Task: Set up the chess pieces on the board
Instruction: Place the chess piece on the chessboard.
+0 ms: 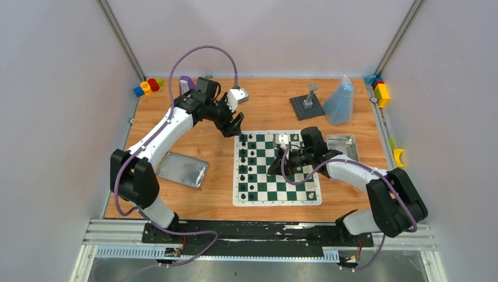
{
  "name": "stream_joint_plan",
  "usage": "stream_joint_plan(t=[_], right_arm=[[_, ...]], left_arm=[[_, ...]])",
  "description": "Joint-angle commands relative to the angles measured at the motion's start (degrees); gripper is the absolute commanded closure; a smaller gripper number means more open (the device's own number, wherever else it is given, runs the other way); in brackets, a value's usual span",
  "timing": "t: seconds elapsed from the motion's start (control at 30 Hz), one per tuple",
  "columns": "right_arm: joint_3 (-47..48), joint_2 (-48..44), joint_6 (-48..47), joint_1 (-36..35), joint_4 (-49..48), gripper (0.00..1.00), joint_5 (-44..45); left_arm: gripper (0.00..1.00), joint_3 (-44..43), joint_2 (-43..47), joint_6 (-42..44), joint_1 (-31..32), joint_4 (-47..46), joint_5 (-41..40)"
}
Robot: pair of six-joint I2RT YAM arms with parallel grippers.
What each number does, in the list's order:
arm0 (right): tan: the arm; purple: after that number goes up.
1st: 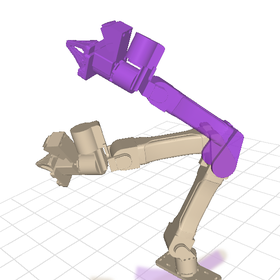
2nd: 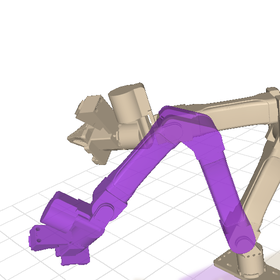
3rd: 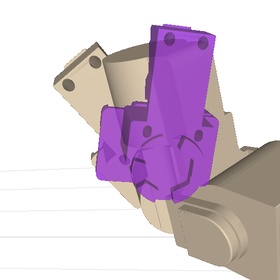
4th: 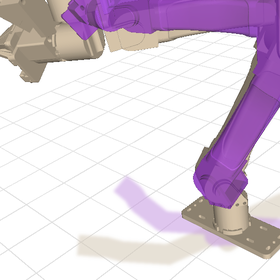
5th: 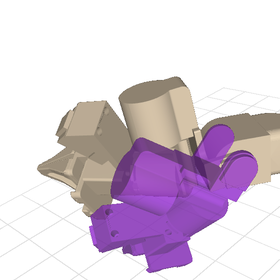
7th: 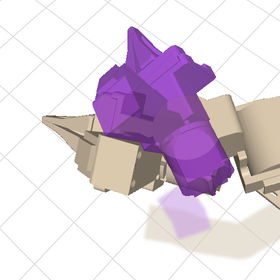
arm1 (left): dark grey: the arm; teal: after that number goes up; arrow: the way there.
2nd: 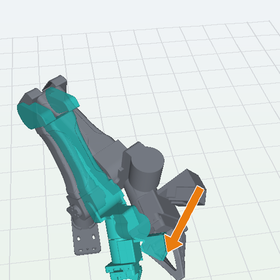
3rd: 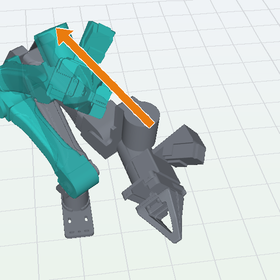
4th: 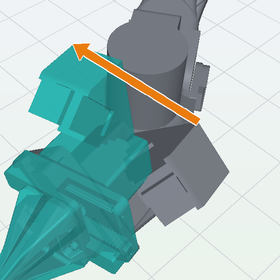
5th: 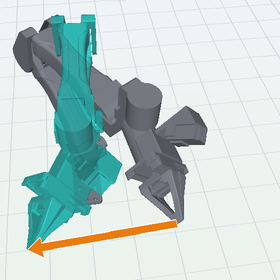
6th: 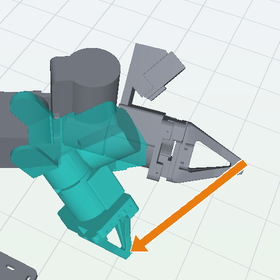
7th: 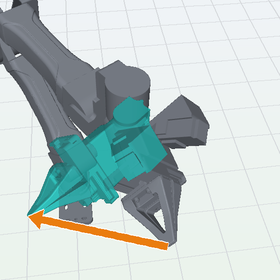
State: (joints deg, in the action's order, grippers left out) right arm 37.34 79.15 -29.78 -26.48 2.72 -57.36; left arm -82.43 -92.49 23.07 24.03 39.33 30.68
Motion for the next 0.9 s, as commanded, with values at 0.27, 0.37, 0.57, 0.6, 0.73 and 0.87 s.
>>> stream_joint_plan(t=[0.27,0.37,0.57,0.6,0.73,0.87], right_arm=[[-6.85,7.16,9.83,-5.83,-25.61,1.00,2.64],[-7.20,7.97,10.26,-6.52,-27.11,0.99,3.56],[-5.37,12.09,11.94,-8.10,-26.40,0.97,7.66],[-4.79,12.93,12.50,-8.19,-26.07,0.96,8.59],[-3.24,14.28,12.99,-8.31,-24.36,0.94,10.72],[-4.05,13.33,12.91,-8.41,-24.95,0.90,11.17]], left_arm=[[0.18,-0.88,0.06,0.31,-0.48,-1.59,0.66],[0.18,-0.84,-0.10,0.31,-0.47,-1.69,0.69],[0.18,-0.77,-0.45,0.18,-0.51,-1.97,0.96],[0.18,-0.66,-0.49,0.10,-0.49,-2.02,1.03],[0.18,-0.37,-0.32,0.14,-0.54,-2.03,0.99],[0.18,-0.11,-0.15,0.26,-0.56,-2.23,0.71]])
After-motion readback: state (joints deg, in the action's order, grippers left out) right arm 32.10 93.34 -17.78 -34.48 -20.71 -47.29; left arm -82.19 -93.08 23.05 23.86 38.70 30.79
